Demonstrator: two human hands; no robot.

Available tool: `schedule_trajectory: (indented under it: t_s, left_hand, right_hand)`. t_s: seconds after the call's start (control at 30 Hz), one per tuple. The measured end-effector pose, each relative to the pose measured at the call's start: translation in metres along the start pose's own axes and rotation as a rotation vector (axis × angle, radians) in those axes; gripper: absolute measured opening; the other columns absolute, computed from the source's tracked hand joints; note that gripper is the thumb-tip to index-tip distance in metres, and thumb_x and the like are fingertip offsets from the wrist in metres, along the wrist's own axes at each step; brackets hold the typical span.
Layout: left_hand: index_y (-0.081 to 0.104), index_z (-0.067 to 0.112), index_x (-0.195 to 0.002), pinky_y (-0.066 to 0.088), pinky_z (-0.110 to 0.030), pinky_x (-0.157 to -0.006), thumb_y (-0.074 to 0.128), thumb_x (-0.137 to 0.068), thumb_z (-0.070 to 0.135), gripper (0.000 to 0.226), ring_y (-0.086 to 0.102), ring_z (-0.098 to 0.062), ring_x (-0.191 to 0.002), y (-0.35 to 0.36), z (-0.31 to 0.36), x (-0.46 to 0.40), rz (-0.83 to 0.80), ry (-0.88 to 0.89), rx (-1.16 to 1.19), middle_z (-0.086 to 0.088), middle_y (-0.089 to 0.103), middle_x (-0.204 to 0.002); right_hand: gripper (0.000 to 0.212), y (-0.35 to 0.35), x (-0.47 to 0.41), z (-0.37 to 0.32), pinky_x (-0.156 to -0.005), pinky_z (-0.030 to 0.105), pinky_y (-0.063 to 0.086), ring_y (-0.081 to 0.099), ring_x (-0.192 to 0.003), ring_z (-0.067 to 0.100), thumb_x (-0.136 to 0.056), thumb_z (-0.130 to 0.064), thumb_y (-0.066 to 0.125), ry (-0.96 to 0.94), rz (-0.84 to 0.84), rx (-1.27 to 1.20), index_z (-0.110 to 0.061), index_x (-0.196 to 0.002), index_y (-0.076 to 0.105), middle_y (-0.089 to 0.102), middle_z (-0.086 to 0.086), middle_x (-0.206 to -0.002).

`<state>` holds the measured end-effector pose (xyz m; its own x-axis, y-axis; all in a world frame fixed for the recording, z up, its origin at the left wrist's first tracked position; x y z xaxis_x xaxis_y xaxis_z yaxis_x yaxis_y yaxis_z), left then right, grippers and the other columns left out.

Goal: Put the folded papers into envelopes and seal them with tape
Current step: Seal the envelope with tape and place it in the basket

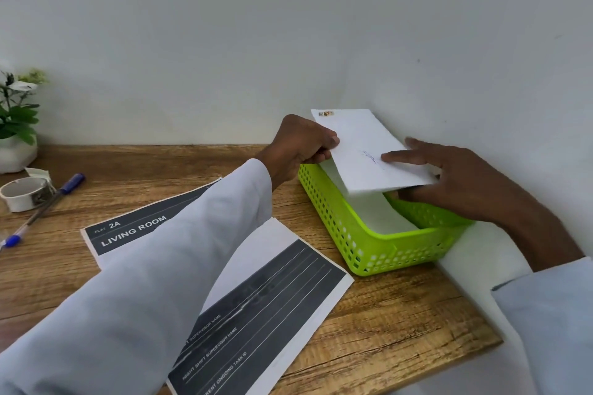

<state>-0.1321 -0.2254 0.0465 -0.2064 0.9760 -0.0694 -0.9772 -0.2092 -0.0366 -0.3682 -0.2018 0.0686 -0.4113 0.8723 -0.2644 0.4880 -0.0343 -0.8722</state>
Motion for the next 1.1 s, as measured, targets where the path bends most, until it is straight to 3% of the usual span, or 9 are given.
schedule_trajectory:
  t_s: [0.07, 0.17, 0.3, 0.43, 0.57, 0.7, 0.8, 0.93, 1.1]
  left_hand:
    - [0.070, -0.008, -0.090, 0.048, -0.015, -0.042, 0.073, -0.080, -0.004, 0.012, 0.059, -0.006, -0.039, 0.003, -0.001, 0.002, -0.028, 0.003, 0.014, -0.008, 0.064, -0.061]
    - [0.071, -0.006, -0.090, 0.039, -0.014, -0.038, 0.075, -0.077, -0.002, 0.014, 0.054, -0.003, -0.037, 0.008, -0.002, 0.004, -0.077, 0.029, -0.106, -0.007, 0.062, -0.062]
    - [0.074, -0.007, -0.090, 0.032, -0.009, -0.038, 0.081, -0.072, 0.000, 0.021, 0.048, 0.005, -0.035, 0.012, -0.003, 0.007, -0.150, 0.073, -0.302, 0.002, 0.061, -0.057]
    - [0.074, -0.005, -0.093, 0.037, -0.020, -0.054, 0.083, -0.073, 0.010, 0.027, 0.051, -0.011, -0.049, 0.020, 0.000, 0.012, -0.250, 0.114, -0.588, 0.000, 0.066, -0.062]
    - [0.074, 0.002, -0.095, 0.051, -0.039, -0.072, 0.078, -0.078, 0.024, 0.028, 0.066, -0.030, -0.078, 0.025, 0.004, 0.011, -0.261, 0.174, -0.859, -0.014, 0.073, -0.089]
    - [0.074, 0.024, -0.088, 0.045, -0.031, -0.070, 0.076, -0.075, 0.034, 0.016, 0.066, -0.020, -0.090, 0.022, 0.000, 0.007, -0.063, 0.308, -1.021, 0.007, 0.066, -0.078]
    - [0.069, 0.030, -0.103, 0.032, -0.027, -0.075, 0.075, -0.075, 0.042, 0.032, 0.055, -0.019, -0.108, 0.021, -0.006, -0.001, 0.035, 0.462, -1.093, 0.009, 0.064, -0.107]
    - [0.060, 0.031, -0.126, 0.036, -0.035, -0.094, 0.069, -0.078, 0.056, 0.054, 0.040, -0.020, -0.127, 0.023, -0.011, -0.010, -0.112, 0.453, -1.116, 0.010, 0.057, -0.131]
    - [0.070, 0.023, -0.108, 0.042, -0.040, -0.100, 0.067, -0.081, 0.053, 0.040, 0.058, -0.021, -0.114, 0.028, -0.010, -0.015, -0.218, 0.344, -1.205, 0.008, 0.061, -0.132]
  right_hand:
    - [0.057, 0.001, 0.000, 0.000, -0.104, 0.035, 0.042, 0.052, -0.129, 0.015, -0.064, -0.042, 0.082, 0.032, 0.045, 0.146, -0.052, -0.117, 0.065, 0.042, -0.013, -0.154]
    - [0.048, 0.003, 0.000, 0.001, -0.093, 0.036, 0.046, 0.059, -0.119, 0.021, -0.067, -0.038, 0.084, 0.017, 0.070, 0.361, -0.039, -0.113, 0.069, 0.060, -0.008, -0.135]
    - [0.060, 0.014, 0.000, 0.005, -0.084, 0.036, 0.048, 0.053, -0.111, 0.021, -0.071, -0.044, 0.080, 0.021, -0.154, 0.659, -0.036, -0.126, 0.057, 0.052, -0.004, -0.118]
    - [0.064, 0.015, 0.002, 0.002, -0.089, 0.035, 0.047, 0.049, -0.108, 0.014, -0.073, -0.043, 0.079, -0.049, -0.297, 0.588, -0.042, -0.131, 0.051, 0.052, -0.010, -0.117]
    - [0.038, 0.014, 0.007, -0.008, -0.061, 0.018, 0.034, 0.047, -0.078, 0.004, -0.072, -0.023, 0.076, -0.184, -0.248, 0.496, -0.049, -0.090, 0.055, 0.055, -0.017, -0.086]
    - [0.029, 0.009, 0.011, -0.004, -0.055, 0.021, 0.033, 0.051, -0.070, 0.003, -0.066, -0.011, 0.066, -0.112, -0.210, 0.538, -0.036, -0.065, 0.052, 0.057, -0.015, -0.073]
    - [0.033, -0.001, 0.012, 0.002, -0.060, 0.033, 0.045, 0.058, -0.068, 0.009, -0.064, -0.003, 0.063, -0.053, -0.311, 0.426, -0.036, -0.060, 0.056, 0.062, -0.010, -0.068]
    - [0.040, -0.003, 0.009, -0.001, -0.071, 0.043, 0.051, 0.064, -0.075, 0.022, -0.066, 0.008, 0.060, -0.077, -0.405, 0.311, -0.030, -0.057, 0.058, 0.067, -0.001, -0.069]
    - [0.028, 0.010, 0.005, 0.005, -0.063, 0.034, 0.048, 0.059, -0.065, 0.010, -0.071, -0.005, 0.072, -0.070, -0.339, 0.232, -0.028, -0.060, 0.062, 0.068, -0.004, -0.068]
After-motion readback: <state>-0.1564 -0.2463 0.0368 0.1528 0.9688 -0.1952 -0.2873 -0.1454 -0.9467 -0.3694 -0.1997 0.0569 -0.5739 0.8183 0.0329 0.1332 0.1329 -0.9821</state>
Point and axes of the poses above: each hand's wrist, its own x-axis away from the middle knuckle, its own y-axis out of the palm, z = x × y, the point moved 2 cm from there along -x, towards the middle knuckle
